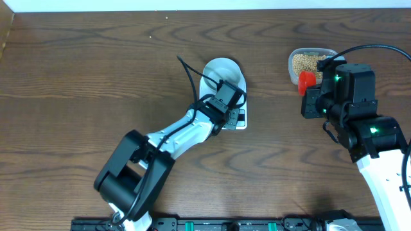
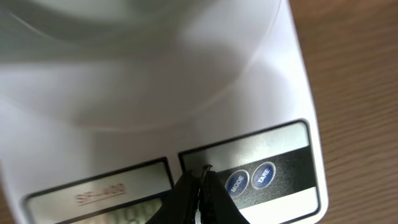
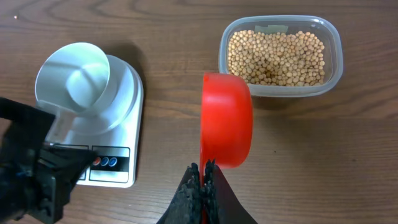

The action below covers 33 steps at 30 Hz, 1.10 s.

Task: Scoop item into bowl and weigh 50g on scale
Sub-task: 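Pull the left gripper back from the scale toward the front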

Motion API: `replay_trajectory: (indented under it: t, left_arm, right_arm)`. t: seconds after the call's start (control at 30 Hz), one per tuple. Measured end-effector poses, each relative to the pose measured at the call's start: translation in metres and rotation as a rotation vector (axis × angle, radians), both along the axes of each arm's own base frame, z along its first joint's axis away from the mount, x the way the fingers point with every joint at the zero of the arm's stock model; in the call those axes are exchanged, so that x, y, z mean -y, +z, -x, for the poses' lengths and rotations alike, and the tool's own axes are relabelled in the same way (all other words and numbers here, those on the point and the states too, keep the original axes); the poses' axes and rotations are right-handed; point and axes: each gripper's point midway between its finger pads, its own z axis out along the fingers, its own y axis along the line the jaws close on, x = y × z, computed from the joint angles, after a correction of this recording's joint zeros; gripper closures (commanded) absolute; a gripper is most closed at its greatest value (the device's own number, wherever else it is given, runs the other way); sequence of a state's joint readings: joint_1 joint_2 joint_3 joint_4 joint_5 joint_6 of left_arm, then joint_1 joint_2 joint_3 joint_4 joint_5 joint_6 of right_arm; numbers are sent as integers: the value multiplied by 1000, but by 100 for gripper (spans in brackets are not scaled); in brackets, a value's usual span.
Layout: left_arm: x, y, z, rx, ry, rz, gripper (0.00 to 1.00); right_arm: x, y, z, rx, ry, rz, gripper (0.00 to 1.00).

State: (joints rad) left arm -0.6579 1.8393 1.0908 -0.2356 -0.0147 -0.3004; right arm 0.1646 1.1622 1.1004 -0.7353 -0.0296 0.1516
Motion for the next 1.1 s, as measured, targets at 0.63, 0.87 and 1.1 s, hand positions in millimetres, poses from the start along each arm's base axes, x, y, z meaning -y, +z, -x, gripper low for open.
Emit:
replay_trajectory:
  t: [0.63,0.87,1.1]
  left_arm:
    - [-13,91,10,164,-145,-9,93]
    - [-30,103,13,166,-222,-18,93]
    - [-69,142,1,245,-144,2,93]
  right_arm:
    - [0,2,-2,14,0,-2,99]
    - [0,2,-2,13,0,-2,99]
    - [0,2,-2,13,0,-2,99]
